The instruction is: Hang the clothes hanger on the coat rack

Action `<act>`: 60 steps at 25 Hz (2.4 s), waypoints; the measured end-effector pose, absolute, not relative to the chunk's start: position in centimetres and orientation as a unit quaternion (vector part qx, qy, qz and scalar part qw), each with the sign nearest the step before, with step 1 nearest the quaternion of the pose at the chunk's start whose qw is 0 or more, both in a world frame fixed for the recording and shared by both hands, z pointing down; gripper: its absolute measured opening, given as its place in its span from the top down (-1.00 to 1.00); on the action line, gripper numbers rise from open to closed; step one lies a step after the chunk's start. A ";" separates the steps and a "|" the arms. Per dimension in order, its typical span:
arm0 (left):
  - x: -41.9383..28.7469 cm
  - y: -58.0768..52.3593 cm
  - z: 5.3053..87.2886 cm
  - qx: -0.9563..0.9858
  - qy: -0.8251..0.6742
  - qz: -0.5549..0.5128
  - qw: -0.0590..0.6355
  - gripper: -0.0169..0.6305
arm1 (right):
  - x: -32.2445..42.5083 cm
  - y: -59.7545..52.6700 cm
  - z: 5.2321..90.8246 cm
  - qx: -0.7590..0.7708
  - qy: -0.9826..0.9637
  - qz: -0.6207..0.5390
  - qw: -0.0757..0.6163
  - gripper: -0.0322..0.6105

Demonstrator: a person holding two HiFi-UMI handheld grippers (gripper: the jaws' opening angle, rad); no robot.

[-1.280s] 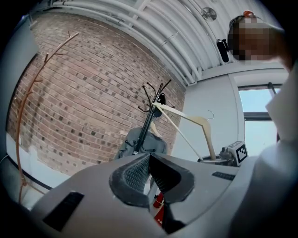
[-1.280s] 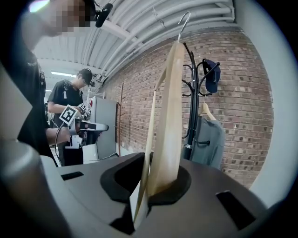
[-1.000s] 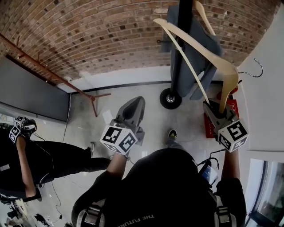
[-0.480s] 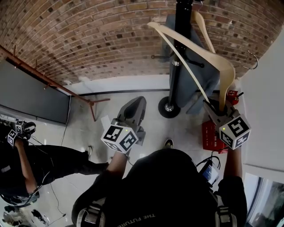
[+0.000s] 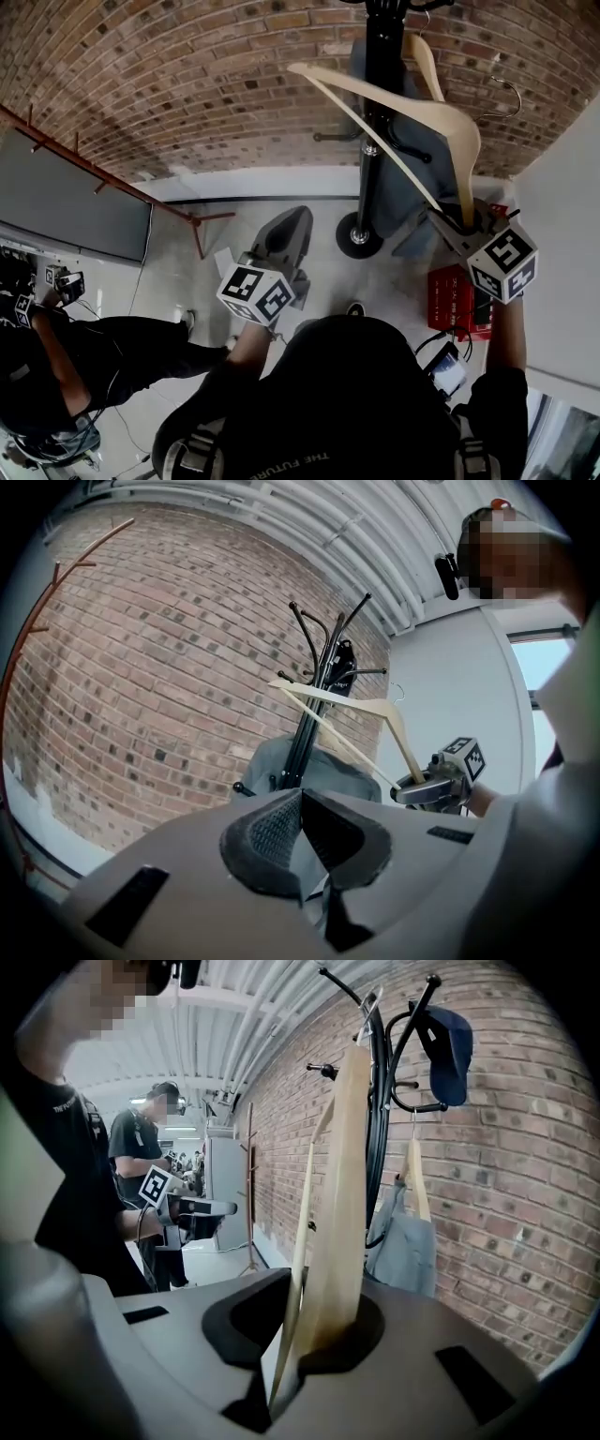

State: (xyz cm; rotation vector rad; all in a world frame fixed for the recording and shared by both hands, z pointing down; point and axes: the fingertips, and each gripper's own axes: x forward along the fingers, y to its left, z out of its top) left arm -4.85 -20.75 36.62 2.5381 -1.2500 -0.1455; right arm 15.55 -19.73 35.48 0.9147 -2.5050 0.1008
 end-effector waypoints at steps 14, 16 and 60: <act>-4.0 -22.2 36.7 0.883 -0.441 -0.055 0.151 0.89 | 16.0 -23.3 33.1 0.280 -0.921 0.022 0.269 0.75; -3.9 -22.1 36.6 0.883 -0.442 -0.056 0.149 0.89 | 16.1 -23.7 33.0 0.273 -0.921 0.023 0.277 0.75; -7.2 -22.4 37.3 0.876 -0.450 -0.062 0.163 0.89 | 14.5 -29.4 33.5 0.243 -0.881 0.031 0.406 0.75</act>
